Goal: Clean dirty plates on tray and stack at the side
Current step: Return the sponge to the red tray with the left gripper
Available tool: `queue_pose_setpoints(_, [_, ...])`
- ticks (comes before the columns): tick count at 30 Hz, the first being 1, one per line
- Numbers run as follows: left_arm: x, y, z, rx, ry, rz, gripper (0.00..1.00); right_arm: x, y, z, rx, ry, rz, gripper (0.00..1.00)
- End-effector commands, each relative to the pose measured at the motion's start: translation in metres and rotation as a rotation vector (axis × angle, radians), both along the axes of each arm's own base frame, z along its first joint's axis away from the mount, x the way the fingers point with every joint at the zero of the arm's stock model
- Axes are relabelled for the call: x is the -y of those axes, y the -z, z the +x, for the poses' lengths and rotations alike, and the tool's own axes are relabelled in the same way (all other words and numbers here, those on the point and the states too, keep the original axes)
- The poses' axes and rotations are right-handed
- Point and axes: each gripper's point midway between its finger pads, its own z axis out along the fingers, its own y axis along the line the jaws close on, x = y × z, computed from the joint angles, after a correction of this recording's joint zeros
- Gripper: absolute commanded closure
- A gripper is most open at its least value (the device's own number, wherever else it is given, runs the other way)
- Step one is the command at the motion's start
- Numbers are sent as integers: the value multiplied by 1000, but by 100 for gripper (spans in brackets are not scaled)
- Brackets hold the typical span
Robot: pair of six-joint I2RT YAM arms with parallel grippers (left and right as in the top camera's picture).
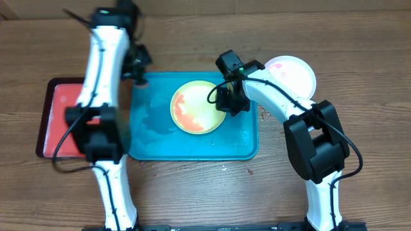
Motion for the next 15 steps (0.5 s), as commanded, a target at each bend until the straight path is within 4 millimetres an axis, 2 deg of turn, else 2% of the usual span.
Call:
queue_pose_setpoints(1, [-51, -53, -6, 110, -114, 56, 96, -12, -52, 16, 199, -90, -93, 96])
queue_pose_setpoints(6, [-105, -31, -26, 23, -244, 43, 96, -36, -87, 11, 338, -214, -208, 96])
queue_pose_setpoints(11, [-151, 8, -49, -60, -354, 43, 96, -55, -108, 7, 450, -256, -296, 96])
queue_pose_setpoints(15, [-182, 44, -70, -109, -441, 26, 96, -61, -123, 2, 524, -279, -385, 96])
